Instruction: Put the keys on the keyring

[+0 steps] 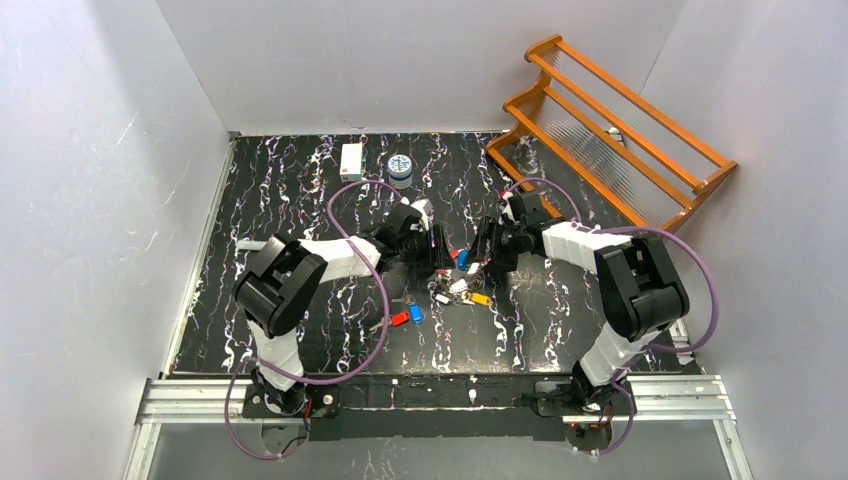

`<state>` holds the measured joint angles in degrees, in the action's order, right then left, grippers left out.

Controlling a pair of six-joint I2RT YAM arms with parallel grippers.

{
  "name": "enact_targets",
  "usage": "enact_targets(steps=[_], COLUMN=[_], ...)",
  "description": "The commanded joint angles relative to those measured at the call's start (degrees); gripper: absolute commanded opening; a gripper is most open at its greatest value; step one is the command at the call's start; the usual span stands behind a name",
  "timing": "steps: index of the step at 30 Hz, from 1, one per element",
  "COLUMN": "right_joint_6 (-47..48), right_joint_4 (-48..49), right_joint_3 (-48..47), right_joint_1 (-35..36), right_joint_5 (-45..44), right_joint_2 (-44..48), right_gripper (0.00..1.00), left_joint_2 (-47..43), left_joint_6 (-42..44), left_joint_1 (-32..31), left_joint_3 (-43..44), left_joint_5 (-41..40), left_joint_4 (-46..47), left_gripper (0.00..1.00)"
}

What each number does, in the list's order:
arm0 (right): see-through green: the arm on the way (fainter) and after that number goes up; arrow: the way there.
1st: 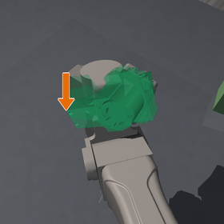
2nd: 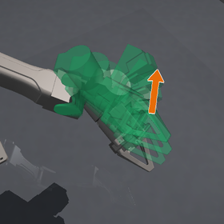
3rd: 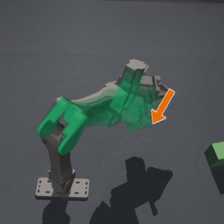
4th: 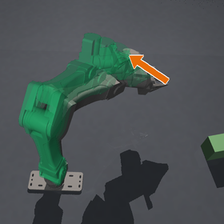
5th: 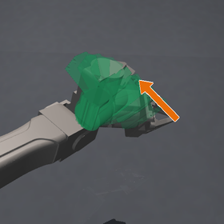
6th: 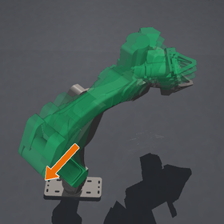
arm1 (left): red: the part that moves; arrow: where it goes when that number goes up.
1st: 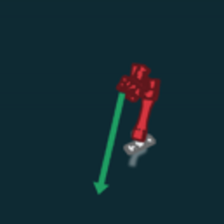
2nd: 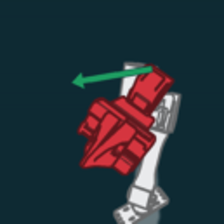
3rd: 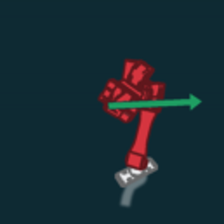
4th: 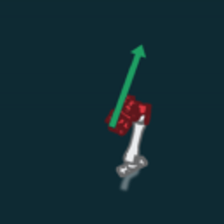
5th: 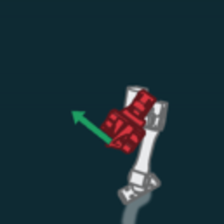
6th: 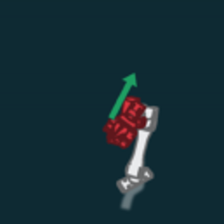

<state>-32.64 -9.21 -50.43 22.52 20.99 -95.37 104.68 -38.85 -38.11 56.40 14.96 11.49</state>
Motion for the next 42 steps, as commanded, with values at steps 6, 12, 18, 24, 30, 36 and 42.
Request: enact_targets(steps=[6,12,18,24,30,36,42], right_joint_6=[4.09,6.89,8.19,10.07,10.89,11.23,10.1], right_joint_4=[-0.03,-3.86,-6.06,-9.63,-11.25,-12.48,-8.47], right_joint_3=[-8.85,-14.01,-13.04,-11.63,-7.4,-3.08,1.81], right_joint_1=[2.9,7.41,7.87,6.49,3.39,2.89,2.95], right_joint_5=[0.02,-1.26,-7.66,-13.74,-14.03,-11.6,-4.51], right_joint_2=[-8.08,-11.1,-6.87,-1.37,4.53,7.19,7.19], right_gripper=[0.69,0.68,0.77,0.82,0.82,0.77,0.7], left_joint_2=[-2.04,-7.28,-15.11,-18.2,-16.33,-12.24,-9.59], left_joint_6=[-4.0,-4.12,-1.78,-0.89,-0.85,-1.49,-0.62], left_joint_1=[-6.21,-9.08,-9.2,-9.14,-9.11,-8.95,-8.87], left_joint_3=[-5.53,-7.79,-10.94,-11.52,-11.05,-7.87,-4.59], left_joint_5=[-3.1,-7.95,-14.05,-18.02,-17.72,-18.75,-20.56], left_joint_4=[2.75,2.1,-2.62,-7.47,-7.0,-8.67,-11.13], left_gripper=[0.52,0.54,0.63,0.67,0.68,0.67,0.64])
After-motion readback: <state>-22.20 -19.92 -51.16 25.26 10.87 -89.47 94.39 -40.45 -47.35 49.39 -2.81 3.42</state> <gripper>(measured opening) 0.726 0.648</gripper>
